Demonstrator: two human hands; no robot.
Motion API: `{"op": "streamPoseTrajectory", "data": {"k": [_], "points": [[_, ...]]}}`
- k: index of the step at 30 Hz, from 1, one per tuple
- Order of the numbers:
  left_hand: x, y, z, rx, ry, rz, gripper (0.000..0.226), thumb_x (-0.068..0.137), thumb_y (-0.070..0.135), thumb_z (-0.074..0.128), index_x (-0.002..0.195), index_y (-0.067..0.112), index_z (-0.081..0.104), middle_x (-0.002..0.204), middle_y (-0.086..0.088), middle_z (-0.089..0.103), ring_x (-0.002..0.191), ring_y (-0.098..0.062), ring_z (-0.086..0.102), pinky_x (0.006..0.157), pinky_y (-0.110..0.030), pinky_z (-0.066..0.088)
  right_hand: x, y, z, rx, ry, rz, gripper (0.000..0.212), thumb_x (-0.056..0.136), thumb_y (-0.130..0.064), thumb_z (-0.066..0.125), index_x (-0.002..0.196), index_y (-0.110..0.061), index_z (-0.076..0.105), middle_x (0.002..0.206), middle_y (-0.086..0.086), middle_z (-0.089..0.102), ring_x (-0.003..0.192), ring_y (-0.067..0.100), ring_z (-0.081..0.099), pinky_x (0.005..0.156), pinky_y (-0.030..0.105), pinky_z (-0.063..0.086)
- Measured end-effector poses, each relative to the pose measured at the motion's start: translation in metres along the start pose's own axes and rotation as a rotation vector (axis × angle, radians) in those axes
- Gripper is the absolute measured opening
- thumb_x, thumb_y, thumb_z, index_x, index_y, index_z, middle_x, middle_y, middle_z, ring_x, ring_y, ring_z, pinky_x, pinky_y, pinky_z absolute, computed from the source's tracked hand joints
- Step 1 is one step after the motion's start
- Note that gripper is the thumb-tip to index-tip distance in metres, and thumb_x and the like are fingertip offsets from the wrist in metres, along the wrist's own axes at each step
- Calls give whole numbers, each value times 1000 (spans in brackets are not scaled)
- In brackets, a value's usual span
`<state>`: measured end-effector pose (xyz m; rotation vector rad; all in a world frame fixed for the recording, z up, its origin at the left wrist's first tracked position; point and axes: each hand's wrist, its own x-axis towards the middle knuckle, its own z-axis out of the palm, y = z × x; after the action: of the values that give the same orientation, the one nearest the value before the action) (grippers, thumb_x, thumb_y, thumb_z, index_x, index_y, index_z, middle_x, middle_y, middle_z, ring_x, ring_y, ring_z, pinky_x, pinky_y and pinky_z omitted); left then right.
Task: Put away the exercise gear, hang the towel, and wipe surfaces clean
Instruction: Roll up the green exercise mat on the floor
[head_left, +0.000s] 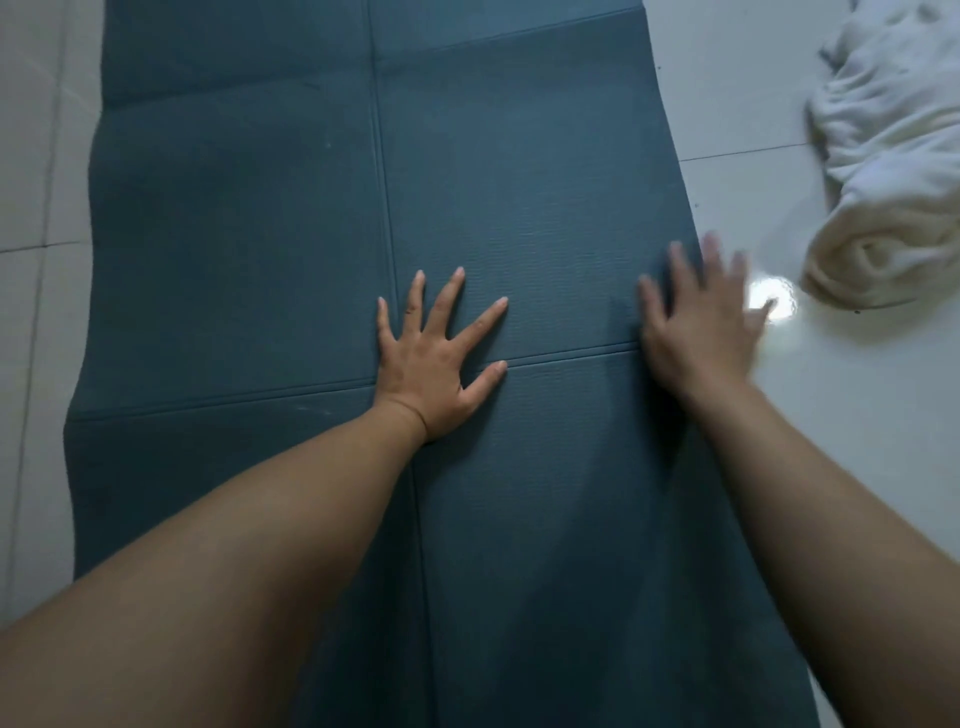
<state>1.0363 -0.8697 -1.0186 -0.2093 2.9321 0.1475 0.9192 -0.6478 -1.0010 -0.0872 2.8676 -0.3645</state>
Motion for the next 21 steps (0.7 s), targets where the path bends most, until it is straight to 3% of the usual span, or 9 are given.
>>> {"op": "streamPoseTrajectory", "data": {"k": [2, 5, 9, 12, 15, 18, 21], "points": [[1, 0, -1, -1, -2, -5, 68, 77, 71, 10, 142, 53, 3, 159, 3, -4, 144, -33, -9, 109, -63, -3, -36, -22, 20, -41, -44, -148, 61, 94, -55, 28, 148, -32, 15, 158, -5, -1, 145, 21, -7, 110, 60, -5], [1, -1, -2, 9, -18, -7, 67, 79, 72, 16, 142, 54, 2, 159, 3, -6, 144, -33, -8, 109, -63, -2, -81, -42, 47, -137, -59, -196, 67, 92, -57, 29, 149, -30, 5, 158, -4, -8, 144, 23, -13, 109, 58, -10], [5, -6, -9, -33, -111, 70, 63, 87, 67, 27, 143, 52, 1, 158, 3, -11, 143, -32, -13, 109, -62, -5, -102, -40, 54, -165, -74, -245, 67, 92, -55, 32, 149, -29, 7, 158, 1, -9, 144, 26, -12, 111, 55, -7], [-15, -30, -12, -21, -143, 175, 58, 94, 57, 26, 146, 46, 3, 158, 2, -9, 145, -24, -10, 114, -54, -3, -120, -34, 55, -185, -106, -323, 66, 90, -58, 29, 148, -34, 11, 158, 2, -7, 144, 28, -10, 112, 54, -4], [-88, -61, 3, -40, -86, 223, 55, 95, 50, 20, 148, 38, 10, 159, -3, 0, 146, -22, 0, 115, -50, 3, -156, -38, 56, -205, -152, -376, 67, 84, -59, 26, 147, -37, 17, 158, 4, -3, 144, 30, -7, 113, 52, -1], [-158, -89, 12, -40, -92, 297, 60, 91, 49, 18, 148, 31, 20, 158, -8, 12, 144, -29, 13, 113, -52, 15, -192, -55, 60, -199, -179, -365, 61, 91, -54, 31, 147, -34, 19, 158, 7, -2, 144, 31, -6, 114, 50, 0], [-194, -119, -2, 118, -285, 492, 64, 94, 51, 28, 150, 29, 6, 158, -10, -5, 145, -29, 0, 114, -48, 12, -211, -74, 63, -195, -212, -271, 64, 93, -49, 40, 149, -29, 13, 158, 7, -5, 144, 31, -6, 114, 49, 4]]}}
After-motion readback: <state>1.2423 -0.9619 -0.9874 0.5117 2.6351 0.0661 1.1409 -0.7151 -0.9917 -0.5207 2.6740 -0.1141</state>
